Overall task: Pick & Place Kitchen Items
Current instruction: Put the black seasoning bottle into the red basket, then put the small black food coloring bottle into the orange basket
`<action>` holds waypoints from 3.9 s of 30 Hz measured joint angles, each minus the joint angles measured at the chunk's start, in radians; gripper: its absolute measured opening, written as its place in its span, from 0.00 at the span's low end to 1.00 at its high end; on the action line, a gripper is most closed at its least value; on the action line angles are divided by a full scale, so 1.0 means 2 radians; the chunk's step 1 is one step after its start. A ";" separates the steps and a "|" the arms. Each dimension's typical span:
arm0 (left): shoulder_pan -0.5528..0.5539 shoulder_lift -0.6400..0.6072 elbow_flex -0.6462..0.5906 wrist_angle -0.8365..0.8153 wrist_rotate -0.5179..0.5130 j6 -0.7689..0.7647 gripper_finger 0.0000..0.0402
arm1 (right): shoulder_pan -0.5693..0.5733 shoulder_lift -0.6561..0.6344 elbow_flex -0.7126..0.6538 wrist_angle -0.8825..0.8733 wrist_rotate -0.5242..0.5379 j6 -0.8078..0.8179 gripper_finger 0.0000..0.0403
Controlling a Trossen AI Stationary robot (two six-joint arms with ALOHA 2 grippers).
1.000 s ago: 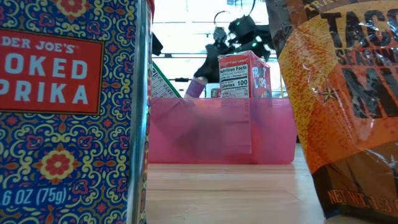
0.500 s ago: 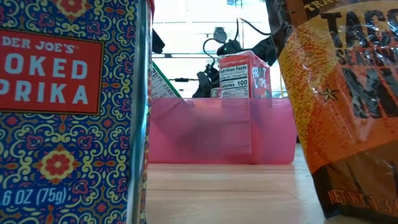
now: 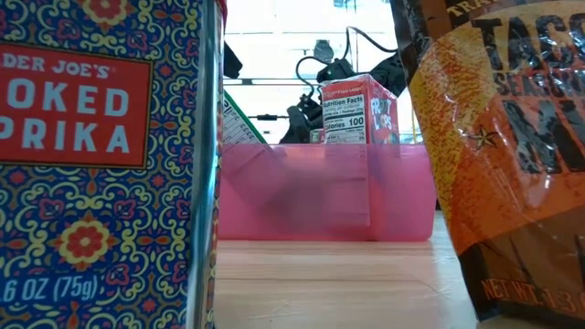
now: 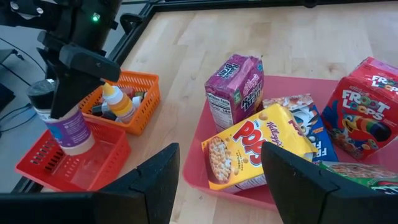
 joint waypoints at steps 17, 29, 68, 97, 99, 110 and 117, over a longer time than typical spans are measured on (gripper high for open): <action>0.000 0.000 0.000 0.000 0.000 0.000 0.57 | 0.006 0.000 0.000 0.000 -0.013 -0.014 0.65; -0.001 0.000 0.000 -0.028 0.000 -0.003 0.57 | 0.024 -0.021 0.000 0.004 -0.013 -0.021 0.67; 0.015 -0.025 0.000 -0.499 0.001 -0.707 0.57 | 0.225 -0.088 -0.111 -0.106 0.001 -0.131 0.65; 0.023 0.023 -0.117 -0.414 0.118 -0.801 0.57 | 0.247 -0.307 -0.242 -0.092 0.148 -0.138 0.65; 0.026 0.023 -0.128 -0.417 0.121 -0.816 0.57 | 0.247 -0.323 -0.254 -0.078 0.149 -0.132 0.65; 0.061 0.023 -0.153 -0.387 0.100 -0.817 0.57 | 0.252 -0.361 -0.291 -0.068 0.148 -0.123 0.65; 0.087 0.022 -0.198 -0.314 0.119 -0.795 0.54 | 0.253 -0.361 -0.292 -0.067 0.149 -0.124 0.65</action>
